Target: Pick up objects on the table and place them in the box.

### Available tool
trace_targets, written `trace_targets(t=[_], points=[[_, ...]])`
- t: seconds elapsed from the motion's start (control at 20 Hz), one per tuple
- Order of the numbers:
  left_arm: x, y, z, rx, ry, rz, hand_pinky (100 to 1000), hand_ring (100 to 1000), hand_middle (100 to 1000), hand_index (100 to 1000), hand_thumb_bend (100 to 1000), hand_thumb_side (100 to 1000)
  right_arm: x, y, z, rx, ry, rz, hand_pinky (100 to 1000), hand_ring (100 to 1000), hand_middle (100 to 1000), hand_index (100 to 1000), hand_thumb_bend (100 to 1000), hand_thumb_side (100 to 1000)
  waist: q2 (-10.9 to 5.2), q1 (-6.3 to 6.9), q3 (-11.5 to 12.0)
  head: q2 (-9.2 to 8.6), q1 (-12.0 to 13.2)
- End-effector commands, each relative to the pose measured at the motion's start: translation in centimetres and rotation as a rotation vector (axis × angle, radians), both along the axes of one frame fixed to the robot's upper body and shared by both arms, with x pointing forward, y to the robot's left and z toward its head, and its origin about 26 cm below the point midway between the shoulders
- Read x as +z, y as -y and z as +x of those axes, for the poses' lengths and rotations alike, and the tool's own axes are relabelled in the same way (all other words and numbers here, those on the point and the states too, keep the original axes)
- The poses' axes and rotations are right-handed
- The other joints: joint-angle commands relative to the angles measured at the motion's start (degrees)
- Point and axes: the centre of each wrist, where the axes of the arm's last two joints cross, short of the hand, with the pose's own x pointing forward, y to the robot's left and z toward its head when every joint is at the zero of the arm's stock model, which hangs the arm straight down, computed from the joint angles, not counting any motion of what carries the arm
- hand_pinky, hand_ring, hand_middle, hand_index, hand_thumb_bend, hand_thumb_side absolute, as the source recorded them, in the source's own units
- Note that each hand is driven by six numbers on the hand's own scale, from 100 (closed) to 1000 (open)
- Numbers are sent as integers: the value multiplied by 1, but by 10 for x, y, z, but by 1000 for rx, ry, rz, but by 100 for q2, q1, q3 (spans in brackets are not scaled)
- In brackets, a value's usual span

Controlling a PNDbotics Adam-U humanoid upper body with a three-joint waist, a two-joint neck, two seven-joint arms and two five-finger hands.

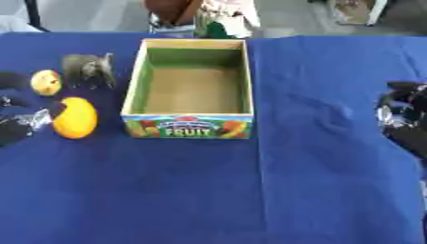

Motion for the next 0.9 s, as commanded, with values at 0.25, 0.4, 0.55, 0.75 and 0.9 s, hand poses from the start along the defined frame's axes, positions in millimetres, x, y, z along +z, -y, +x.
trace_targets(t=[0.25,0.4,0.55,0.75,0.9], points=[[8,-7,10,15,-34,115,550,771,536,662,816,104,10,4,1,1,25,-19,554,689,520,715,100,100,-90,15,-28,-22,28],[5,-11,16,25,-66,153,565,791,552,666,819,114,9,4,1,3,24,-20,555,689,520,715,100,100,-93,16,-42,-17,34],[1,-15,23,40,-100,185,582,803,559,669,821,123,9,4,1,4,23,-21,554,689,520,715,100,100,-95,18,-53,-13,34],[-5,-19,31,59,-138,221,592,805,560,675,822,127,8,4,1,5,21,-21,554,689,520,715,100,101,-93,19,-65,-7,50],[-8,-21,35,68,-152,238,593,805,561,676,822,127,8,3,1,6,20,-21,555,689,520,715,100,101,-90,18,-68,-9,52]])
